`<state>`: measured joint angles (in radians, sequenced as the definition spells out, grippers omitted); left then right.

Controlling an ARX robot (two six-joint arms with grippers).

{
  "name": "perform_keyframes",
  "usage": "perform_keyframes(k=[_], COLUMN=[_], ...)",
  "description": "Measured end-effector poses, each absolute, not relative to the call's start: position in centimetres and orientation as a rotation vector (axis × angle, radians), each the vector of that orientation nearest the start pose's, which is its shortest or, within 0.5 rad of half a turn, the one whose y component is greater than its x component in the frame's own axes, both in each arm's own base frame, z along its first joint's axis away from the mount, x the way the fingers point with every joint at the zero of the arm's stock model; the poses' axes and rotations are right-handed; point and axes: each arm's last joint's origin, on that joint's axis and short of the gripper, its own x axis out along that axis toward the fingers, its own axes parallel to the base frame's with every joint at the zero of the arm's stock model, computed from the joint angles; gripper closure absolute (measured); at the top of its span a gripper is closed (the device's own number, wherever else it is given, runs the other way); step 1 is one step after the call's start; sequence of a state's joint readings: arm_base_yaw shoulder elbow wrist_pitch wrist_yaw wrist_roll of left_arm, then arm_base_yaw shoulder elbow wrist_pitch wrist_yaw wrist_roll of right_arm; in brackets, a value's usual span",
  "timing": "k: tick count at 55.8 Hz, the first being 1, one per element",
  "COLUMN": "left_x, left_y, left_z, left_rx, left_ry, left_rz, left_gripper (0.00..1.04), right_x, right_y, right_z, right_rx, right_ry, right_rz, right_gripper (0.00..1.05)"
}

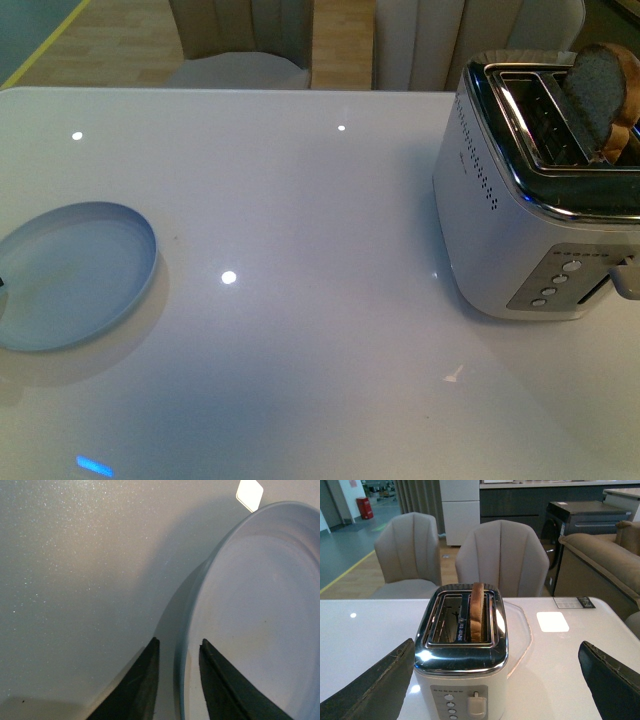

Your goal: Left arm holds plate, right arm toasts bread

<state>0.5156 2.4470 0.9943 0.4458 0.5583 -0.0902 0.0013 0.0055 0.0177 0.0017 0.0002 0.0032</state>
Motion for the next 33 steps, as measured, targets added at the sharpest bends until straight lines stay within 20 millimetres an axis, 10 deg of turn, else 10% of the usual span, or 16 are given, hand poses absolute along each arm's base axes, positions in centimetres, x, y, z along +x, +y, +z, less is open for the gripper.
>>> perform_keyframes(k=[12,25,33], left_x=[32.0,31.2,29.4], left_y=[16.1,14.2,12.3], left_z=[-1.9,5.1,9.7], left_rx=[-0.592,-0.551,-0.529], left_ry=[0.816,0.669,0.582], left_rz=[-0.006,-0.077,-0.124], left_gripper=[0.43,0.06,0.07], right_x=[9.7,9.7,9.7], right_y=[0.0,0.0,0.0], right_z=[16.9,16.9,16.9], right_rx=[0.003,0.003,0.003], right_ry=[-0.014,-0.014,-0.014], right_rz=[0.001,0.001,0.001], right_gripper=[0.09,0.09,0.09])
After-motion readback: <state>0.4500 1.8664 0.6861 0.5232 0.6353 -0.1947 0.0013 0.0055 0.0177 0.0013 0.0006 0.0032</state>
